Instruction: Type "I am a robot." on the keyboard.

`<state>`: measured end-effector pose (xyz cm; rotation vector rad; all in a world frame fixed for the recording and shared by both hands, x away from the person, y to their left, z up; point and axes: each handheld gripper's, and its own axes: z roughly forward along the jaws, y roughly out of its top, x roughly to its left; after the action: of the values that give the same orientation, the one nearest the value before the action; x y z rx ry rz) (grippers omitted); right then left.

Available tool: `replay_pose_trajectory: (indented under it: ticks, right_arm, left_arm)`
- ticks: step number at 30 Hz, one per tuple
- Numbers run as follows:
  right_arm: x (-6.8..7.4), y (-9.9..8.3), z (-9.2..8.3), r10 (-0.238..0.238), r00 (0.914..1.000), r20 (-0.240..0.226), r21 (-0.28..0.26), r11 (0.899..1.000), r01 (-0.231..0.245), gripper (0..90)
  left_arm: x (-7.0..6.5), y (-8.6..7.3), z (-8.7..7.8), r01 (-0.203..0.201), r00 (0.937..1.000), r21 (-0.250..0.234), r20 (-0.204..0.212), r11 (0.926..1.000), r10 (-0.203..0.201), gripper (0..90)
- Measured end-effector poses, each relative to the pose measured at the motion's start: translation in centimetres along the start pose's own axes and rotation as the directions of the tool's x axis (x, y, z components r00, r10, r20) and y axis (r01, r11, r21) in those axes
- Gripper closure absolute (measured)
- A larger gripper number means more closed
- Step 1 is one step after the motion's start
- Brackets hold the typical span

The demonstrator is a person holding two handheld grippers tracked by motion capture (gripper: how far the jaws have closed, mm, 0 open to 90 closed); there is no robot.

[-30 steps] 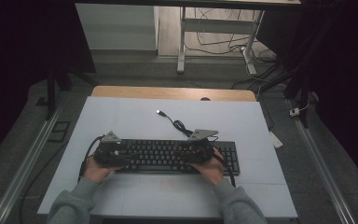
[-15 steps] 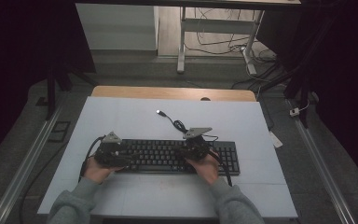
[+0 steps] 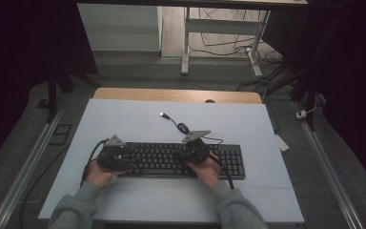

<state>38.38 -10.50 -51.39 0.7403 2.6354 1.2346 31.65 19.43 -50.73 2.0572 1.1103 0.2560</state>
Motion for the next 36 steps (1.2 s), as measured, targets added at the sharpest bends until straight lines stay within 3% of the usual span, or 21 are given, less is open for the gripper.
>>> replay_pose_trajectory:
  ticks: [14,18,33,36]
  right_arm:
    - [0.0,-0.1,0.4,-0.013,0.9999,0.004,0.001,1.0,0.013,90.0]
    - [0.3,-0.1,0.6,-0.029,0.9991,0.031,0.02,0.999,0.029,90.0]
    - [-0.1,-0.4,-1.7,0.006,0.9999,0.013,-0.041,0.999,-0.005,89.7]
    - [-0.1,-0.7,-2.3,0.008,0.9999,0.009,-0.044,0.999,-0.008,80.9]
  left_arm:
    - [0.0,0.0,0.0,-0.003,1.0,0.004,-0.001,1.0,0.003,33.9]
    - [0.0,0.0,0.0,-0.005,1.0,0.005,-0.002,1.0,0.005,33.9]
    - [0.1,-0.1,-0.2,-0.003,1.0,-0.002,-0.007,1.0,0.003,33.8]
    - [0.1,-0.1,-0.1,-0.004,1.0,0.0,-0.008,1.0,0.004,33.7]
